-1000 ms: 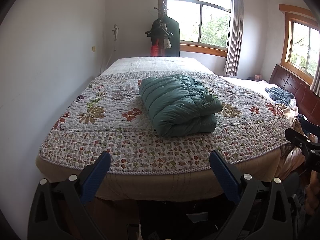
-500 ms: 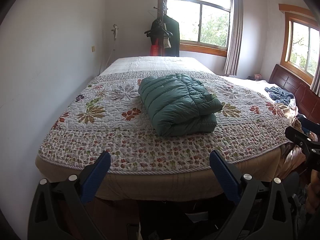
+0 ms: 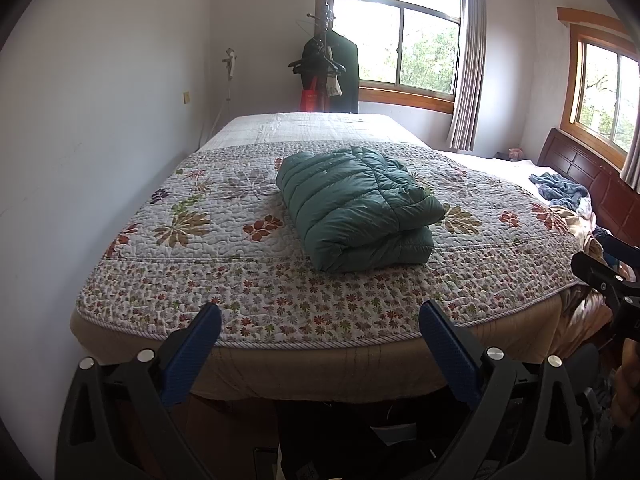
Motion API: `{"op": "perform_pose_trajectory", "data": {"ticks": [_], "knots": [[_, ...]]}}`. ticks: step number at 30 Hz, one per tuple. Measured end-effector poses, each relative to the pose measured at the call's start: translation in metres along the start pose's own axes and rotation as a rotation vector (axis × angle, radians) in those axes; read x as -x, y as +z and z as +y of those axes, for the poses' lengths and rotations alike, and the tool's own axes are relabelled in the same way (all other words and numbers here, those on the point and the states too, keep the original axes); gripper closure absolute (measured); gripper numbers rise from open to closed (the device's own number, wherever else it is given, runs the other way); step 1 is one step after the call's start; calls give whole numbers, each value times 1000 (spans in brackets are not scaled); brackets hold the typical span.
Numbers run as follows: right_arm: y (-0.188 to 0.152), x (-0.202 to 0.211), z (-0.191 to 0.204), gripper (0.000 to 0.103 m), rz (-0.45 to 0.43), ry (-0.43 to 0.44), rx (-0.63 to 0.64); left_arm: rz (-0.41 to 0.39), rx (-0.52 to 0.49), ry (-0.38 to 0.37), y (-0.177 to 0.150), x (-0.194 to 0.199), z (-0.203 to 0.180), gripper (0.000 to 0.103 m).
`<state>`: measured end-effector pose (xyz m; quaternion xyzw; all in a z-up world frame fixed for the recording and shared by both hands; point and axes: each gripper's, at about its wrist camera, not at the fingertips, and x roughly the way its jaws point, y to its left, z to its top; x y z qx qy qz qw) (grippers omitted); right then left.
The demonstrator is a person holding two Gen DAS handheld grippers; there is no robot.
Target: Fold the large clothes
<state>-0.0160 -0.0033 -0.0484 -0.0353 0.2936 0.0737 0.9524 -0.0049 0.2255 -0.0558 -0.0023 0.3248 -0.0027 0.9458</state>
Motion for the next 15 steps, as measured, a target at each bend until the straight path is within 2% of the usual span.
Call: {"op": "perform_pose_trajectory", "data": {"ticks": [15], "knots": [[-2,-4,-1,3,13,14,-5,1,-3,3,-1,0,0,4]]}}
